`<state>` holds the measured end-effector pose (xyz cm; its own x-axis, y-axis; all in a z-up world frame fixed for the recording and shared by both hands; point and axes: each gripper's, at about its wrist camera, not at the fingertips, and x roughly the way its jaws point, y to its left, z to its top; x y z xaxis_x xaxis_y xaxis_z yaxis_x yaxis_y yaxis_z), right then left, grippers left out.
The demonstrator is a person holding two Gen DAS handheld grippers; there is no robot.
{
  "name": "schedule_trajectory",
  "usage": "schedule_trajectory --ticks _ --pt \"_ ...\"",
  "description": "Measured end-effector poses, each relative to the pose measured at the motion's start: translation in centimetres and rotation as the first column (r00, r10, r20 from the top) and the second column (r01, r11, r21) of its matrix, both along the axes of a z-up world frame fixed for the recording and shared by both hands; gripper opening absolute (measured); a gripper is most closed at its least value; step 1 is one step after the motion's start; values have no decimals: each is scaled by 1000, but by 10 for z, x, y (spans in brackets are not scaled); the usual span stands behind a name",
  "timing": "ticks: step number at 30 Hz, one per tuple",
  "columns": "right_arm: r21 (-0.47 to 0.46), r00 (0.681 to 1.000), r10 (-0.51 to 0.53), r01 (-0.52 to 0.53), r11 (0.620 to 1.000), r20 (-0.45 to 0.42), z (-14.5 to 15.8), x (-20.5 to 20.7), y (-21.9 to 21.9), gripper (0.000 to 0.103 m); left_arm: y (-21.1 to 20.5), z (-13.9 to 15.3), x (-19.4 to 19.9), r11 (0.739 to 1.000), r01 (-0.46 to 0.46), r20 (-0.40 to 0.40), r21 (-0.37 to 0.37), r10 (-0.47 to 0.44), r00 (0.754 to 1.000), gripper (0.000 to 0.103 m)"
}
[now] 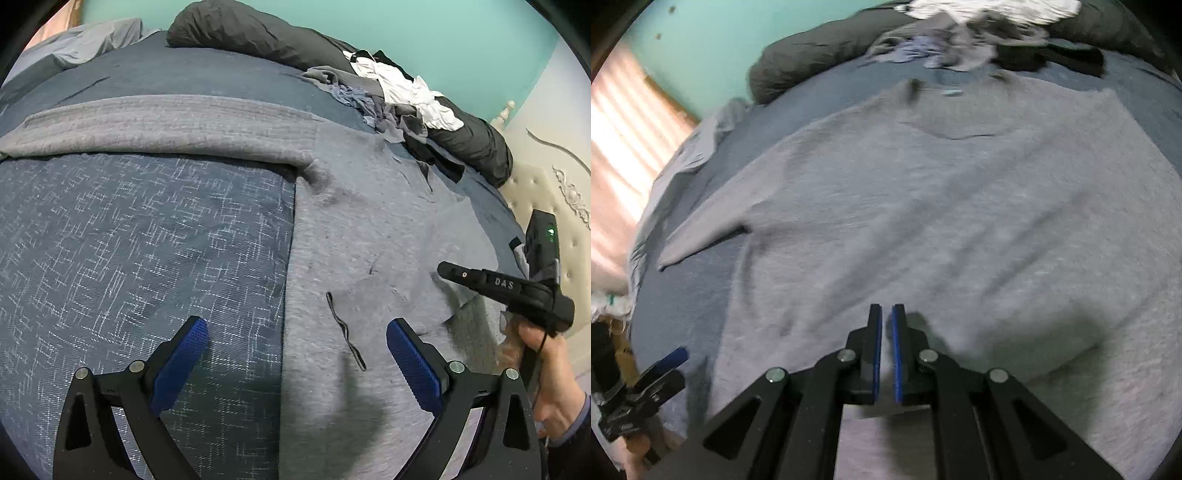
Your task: Fold clothes
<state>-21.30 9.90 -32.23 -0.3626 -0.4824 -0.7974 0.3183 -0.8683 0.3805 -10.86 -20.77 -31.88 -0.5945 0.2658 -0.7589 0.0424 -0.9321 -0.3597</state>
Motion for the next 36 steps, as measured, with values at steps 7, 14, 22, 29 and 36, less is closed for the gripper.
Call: schedule_trajectory --ticks 7,14,22,29,36 --pt "31 993 82 -85 996 80 -24 16 -39 5 -5 2 2 1000 -8 -7 17 8 1000 100" --pt "37 990 128 -131 991 65 -17 18 -62 5 -10 4 3 999 -16 -12 29 16 1000 100" --pt "-31 993 100 -98 995 64 -9 31 -42 5 -17 3 2 999 -31 -9 37 32 999 100" --pt "-66 996 74 -71 995 45 -5 36 -23 5 -25 3 3 998 -59 -9 33 60 998 101" --pt "-101 995 -54 45 994 -83 30 46 45 5 -30 1 0 996 -83 -3 34 83 997 101"
